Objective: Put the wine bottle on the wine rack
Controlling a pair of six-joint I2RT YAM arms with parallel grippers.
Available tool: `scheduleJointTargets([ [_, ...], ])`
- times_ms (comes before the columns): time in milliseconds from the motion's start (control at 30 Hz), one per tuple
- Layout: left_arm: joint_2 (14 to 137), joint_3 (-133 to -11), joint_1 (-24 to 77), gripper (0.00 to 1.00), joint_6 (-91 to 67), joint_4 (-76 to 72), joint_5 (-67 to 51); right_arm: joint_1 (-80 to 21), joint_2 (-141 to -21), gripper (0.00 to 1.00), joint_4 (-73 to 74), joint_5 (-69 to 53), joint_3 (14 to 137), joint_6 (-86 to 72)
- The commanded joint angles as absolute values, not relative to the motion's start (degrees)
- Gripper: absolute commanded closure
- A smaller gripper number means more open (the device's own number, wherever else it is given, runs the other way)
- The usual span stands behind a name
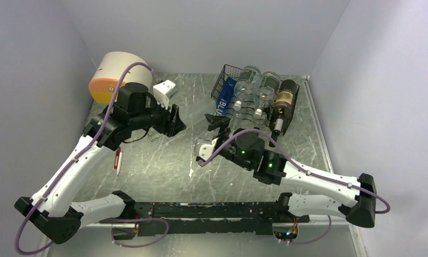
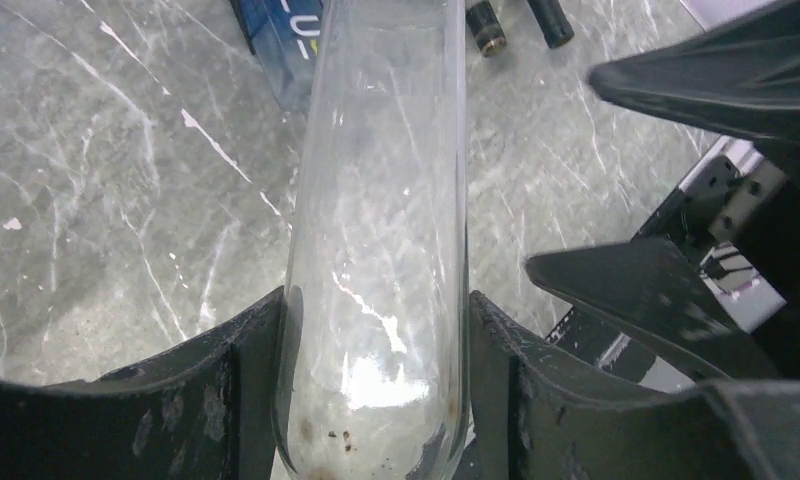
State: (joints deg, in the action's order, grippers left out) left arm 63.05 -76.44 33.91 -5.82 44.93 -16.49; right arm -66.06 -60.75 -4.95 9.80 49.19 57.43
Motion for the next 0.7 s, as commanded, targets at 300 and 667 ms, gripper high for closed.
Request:
scheduleJointTargets([
  [300, 73.67, -78.43, 34.01, 0.93, -11.66, 20.78, -12.66, -66.28, -47.54, 0.11, -9.24, 26.17, 52.96, 8.81],
  [667, 93.56, -89.33, 34.82, 0.93, -19.16, 9.42, -6.30, -66.31, -40.58, 0.17, 2.47, 28.83, 55.99, -16.93],
])
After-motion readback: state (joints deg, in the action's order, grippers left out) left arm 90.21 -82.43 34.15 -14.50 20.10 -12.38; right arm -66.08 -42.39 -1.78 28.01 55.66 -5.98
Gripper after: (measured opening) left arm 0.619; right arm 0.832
